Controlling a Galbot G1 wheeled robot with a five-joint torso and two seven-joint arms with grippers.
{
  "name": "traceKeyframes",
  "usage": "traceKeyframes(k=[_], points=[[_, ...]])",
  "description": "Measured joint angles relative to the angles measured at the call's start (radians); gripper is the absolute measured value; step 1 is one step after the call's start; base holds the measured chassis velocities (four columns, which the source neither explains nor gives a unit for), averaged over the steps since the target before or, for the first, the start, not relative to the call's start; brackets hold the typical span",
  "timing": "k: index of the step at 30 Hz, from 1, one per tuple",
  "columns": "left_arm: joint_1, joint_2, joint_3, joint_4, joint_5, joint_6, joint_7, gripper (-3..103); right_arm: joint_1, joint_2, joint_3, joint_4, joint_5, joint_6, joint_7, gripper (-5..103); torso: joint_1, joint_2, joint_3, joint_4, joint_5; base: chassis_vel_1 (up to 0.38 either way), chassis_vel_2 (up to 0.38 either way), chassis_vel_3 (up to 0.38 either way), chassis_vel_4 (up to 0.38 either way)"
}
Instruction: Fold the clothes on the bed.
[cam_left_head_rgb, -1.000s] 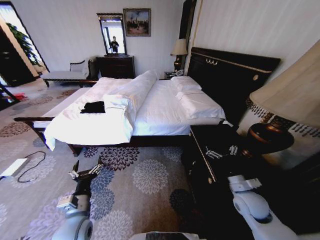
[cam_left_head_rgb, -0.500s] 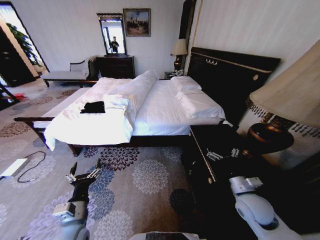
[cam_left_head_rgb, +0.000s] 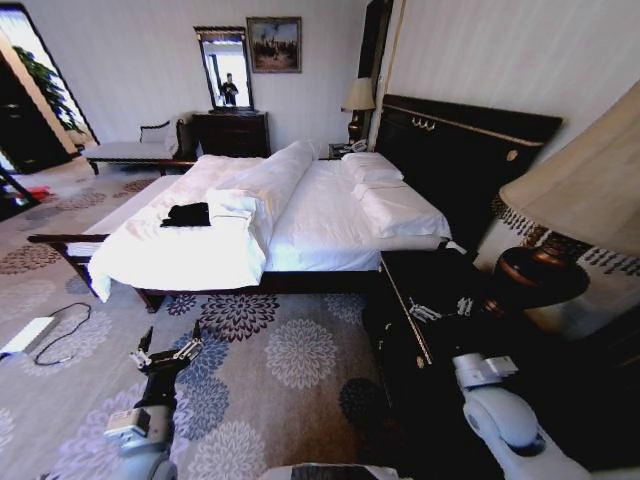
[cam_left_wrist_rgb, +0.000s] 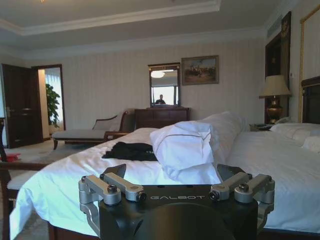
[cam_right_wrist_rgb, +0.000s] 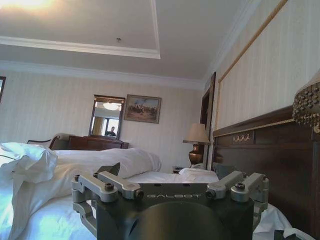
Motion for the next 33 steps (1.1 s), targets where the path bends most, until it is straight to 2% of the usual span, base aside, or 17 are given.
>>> traceKeyframes(k=[7, 23, 33], points=[[-0.023, 0.019, -0.003, 0.018, -0.032, 0.006, 0.002, 100, 0.023, 0.01, -0.002, -0.029, 0.012, 0.005, -0.008, 100, 0.0, 0.0, 0.0, 0.0002, 0.0, -0.065, 0.062, 0.061, -0.068], [-0.058, 0.04, -0.003, 0.067, -0.047, 0.001, -0.002, 100, 0.036, 0.067, -0.013, -0.073, -0.005, 0.022, -0.022, 100, 0.0, 0.0, 0.0, 0.0002, 0.0, -0.077, 0.09, 0.08, -0.083], [-0.064, 0.047, -0.006, 0.049, -0.075, -0.003, -0.001, 100, 0.036, 0.081, -0.012, -0.072, -0.007, 0.024, -0.023, 100, 0.0, 0.0, 0.0, 0.0002, 0.0, -0.071, 0.081, 0.07, -0.078]])
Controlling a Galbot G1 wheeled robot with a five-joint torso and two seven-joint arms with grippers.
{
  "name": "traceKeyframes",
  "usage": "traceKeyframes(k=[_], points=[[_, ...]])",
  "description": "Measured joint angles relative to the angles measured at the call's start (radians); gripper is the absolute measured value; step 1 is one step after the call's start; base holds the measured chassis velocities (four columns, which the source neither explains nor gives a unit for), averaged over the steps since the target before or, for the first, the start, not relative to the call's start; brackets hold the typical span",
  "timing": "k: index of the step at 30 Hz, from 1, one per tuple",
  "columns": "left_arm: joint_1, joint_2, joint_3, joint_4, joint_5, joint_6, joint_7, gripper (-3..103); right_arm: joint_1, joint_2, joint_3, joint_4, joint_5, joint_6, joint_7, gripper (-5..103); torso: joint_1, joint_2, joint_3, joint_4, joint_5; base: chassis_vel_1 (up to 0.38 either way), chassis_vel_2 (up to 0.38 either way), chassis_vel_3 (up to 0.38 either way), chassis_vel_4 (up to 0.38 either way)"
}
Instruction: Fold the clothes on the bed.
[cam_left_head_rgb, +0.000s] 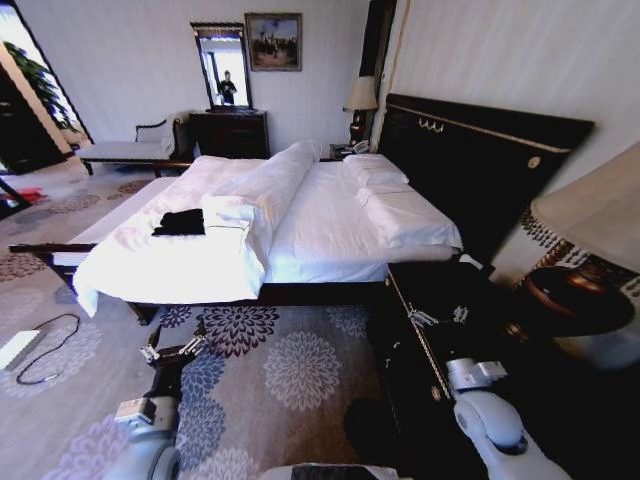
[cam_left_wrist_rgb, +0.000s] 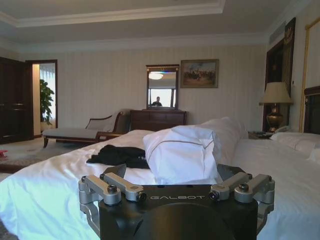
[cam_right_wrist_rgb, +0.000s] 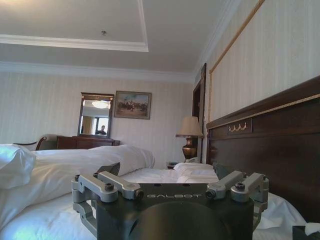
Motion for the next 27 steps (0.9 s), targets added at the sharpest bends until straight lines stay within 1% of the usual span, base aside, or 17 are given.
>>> traceKeyframes(k=[5, 9, 24, 27], points=[[0.0, -0.002, 0.003, 0.0, 0.004, 0.0, 0.001, 100, 0.007, 0.006, -0.003, -0.002, 0.006, 0.001, -0.001, 100, 0.0, 0.0, 0.0, 0.0002, 0.0, -0.097, 0.13, 0.114, -0.116], [-0.002, -0.003, 0.005, 0.007, 0.01, -0.002, 0.0, 100, 0.011, 0.002, -0.013, 0.003, 0.041, -0.005, 0.007, 100, 0.0, 0.0, 0.0, 0.0001, -0.0001, -0.139, 0.133, 0.127, -0.128], [0.003, -0.006, 0.007, -0.002, 0.013, -0.011, 0.0, 100, 0.028, -0.001, -0.005, -0.006, 0.062, -0.006, 0.016, 100, 0.0, 0.0, 0.0, 0.0001, 0.0, -0.139, 0.137, 0.148, -0.142], [-0.004, 0.005, 0.011, -0.002, 0.013, -0.007, 0.0, 100, 0.029, 0.001, -0.008, -0.013, 0.061, -0.006, 0.019, 100, 0.0, 0.0, 0.0, 0.0002, 0.0001, -0.154, 0.168, 0.186, -0.185]])
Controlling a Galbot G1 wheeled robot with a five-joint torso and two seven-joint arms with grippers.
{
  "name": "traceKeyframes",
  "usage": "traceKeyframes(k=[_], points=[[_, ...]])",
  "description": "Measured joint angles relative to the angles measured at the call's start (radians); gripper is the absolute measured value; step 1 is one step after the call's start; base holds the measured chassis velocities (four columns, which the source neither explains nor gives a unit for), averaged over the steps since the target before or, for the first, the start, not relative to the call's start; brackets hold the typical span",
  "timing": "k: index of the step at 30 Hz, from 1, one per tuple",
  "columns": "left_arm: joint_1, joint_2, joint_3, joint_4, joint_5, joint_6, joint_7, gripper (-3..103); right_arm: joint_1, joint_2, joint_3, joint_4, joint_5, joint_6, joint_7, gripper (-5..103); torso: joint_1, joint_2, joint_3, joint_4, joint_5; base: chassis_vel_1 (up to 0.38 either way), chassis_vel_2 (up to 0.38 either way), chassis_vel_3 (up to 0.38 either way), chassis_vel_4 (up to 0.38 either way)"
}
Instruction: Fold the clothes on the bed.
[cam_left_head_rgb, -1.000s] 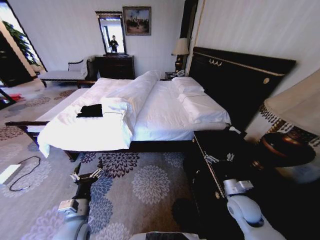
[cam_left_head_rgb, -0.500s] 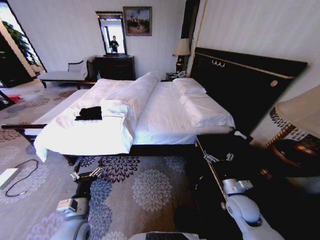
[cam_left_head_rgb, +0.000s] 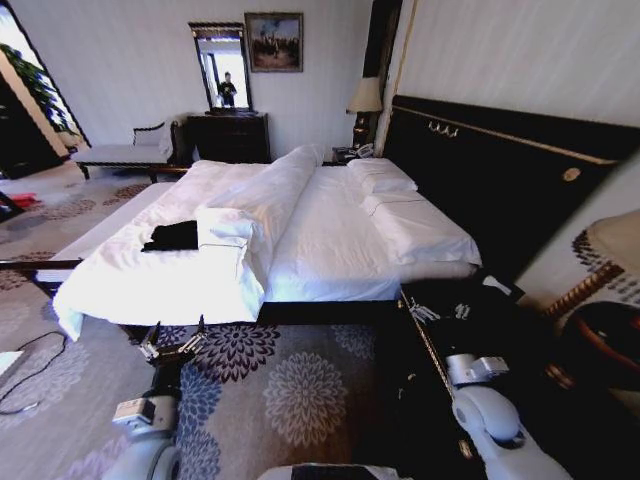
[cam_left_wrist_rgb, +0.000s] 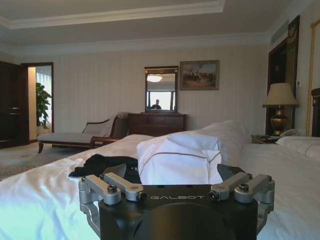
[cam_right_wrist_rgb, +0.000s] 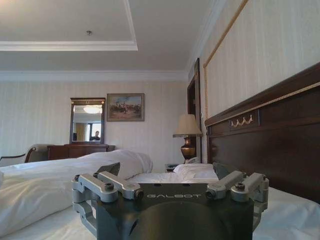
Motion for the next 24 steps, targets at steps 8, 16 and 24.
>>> traceKeyframes(k=[8, 16, 24], points=[[-0.029, 0.053, 0.023, -0.002, -0.012, 0.02, 0.042, 100, 0.002, 0.0, -0.007, -0.008, -0.008, -0.001, 0.001, 100, 0.0, 0.0, 0.0, 0.0001, -0.0001, -0.233, 0.223, 0.225, -0.222], [-0.085, 0.103, 0.015, 0.032, -0.102, 0.018, 0.102, 100, -0.013, 0.008, -0.01, 0.003, -0.021, -0.001, 0.003, 100, 0.0, 0.0, 0.0, -0.0002, -0.0003, -0.254, 0.241, 0.245, -0.253], [-0.103, 0.098, 0.019, 0.043, -0.105, 0.019, 0.101, 100, -0.018, 0.022, -0.013, -0.008, -0.035, 0.004, 0.01, 100, 0.0, 0.0, 0.0, 0.0, -0.0001, -0.21, 0.22, 0.218, -0.217]])
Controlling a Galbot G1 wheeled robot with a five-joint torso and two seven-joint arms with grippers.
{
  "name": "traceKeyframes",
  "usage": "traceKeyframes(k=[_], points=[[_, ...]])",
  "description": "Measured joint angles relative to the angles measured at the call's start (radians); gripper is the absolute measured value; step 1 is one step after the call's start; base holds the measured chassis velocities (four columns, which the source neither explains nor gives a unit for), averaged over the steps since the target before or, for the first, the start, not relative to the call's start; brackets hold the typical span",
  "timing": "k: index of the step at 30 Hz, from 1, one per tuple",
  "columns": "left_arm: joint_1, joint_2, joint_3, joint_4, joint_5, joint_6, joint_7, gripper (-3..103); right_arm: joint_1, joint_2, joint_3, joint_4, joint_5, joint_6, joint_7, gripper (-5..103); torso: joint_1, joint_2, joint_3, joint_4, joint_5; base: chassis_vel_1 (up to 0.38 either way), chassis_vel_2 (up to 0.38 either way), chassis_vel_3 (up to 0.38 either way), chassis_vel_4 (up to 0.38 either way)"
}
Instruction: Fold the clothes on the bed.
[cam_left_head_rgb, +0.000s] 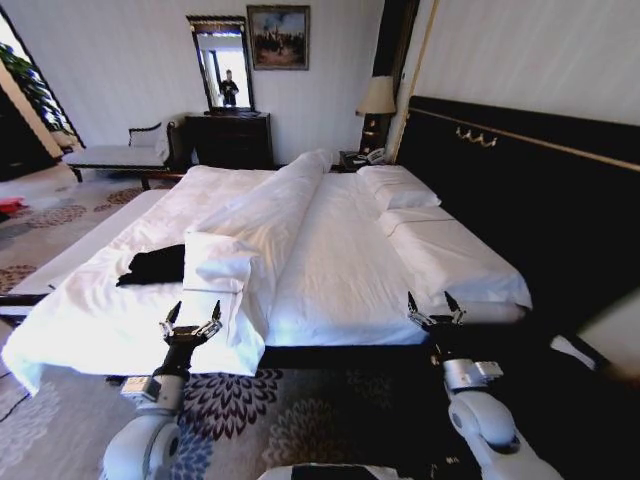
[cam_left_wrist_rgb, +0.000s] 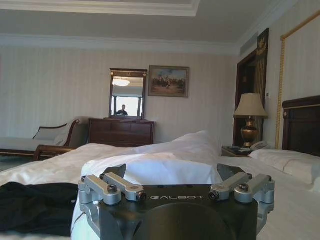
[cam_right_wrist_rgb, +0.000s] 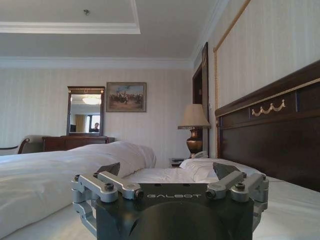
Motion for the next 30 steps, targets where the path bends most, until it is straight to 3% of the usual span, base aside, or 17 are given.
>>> traceKeyframes(k=[30], points=[[0.006, -0.033, -0.01, -0.048, 0.019, -0.006, -0.005, 100, 0.022, 0.026, 0.001, -0.029, -0.003, 0.012, 0.015, 100, 0.0, 0.0, 0.0, 0.0001, 0.0, -0.14, 0.139, 0.136, -0.14]])
